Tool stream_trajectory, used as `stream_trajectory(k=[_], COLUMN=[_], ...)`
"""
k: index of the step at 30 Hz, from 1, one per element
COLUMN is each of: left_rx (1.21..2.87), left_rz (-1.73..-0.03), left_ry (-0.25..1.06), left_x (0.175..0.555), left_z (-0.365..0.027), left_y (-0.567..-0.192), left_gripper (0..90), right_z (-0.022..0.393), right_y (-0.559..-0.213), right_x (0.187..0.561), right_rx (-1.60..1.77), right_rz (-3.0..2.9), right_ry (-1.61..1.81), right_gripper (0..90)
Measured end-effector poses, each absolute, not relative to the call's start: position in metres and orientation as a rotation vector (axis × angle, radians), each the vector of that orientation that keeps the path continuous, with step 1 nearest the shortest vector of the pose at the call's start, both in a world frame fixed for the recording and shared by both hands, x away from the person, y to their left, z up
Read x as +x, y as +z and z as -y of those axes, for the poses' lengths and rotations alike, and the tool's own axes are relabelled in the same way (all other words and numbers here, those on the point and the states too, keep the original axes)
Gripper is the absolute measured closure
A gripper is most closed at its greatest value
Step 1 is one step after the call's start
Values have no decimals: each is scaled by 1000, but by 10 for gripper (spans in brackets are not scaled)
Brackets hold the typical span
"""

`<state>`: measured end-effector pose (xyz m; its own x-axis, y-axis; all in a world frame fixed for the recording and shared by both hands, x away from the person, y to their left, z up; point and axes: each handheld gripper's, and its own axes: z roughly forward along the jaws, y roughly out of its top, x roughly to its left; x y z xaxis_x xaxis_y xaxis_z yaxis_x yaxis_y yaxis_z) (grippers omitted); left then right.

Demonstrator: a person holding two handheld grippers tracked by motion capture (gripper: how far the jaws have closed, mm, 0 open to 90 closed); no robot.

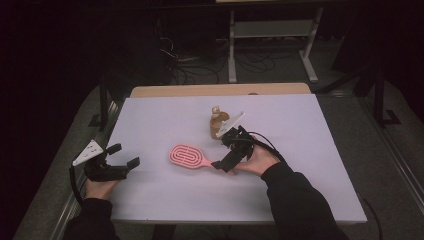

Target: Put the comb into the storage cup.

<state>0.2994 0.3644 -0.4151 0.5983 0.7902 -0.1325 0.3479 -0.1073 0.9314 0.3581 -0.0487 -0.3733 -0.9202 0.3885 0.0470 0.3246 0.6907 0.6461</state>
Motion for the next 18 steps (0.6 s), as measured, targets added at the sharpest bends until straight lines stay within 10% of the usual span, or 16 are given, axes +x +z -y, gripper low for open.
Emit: stream_trajectory(k=[18], left_rx=[1707], left_rz=[-941], left_ry=[483], left_x=[301], left_z=[-364], left_y=[-415], left_gripper=[0], right_z=[19], right_y=[-399], right_x=[362], right_rx=[513], right_rz=[-2892], right_ry=[914], right_gripper=[0])
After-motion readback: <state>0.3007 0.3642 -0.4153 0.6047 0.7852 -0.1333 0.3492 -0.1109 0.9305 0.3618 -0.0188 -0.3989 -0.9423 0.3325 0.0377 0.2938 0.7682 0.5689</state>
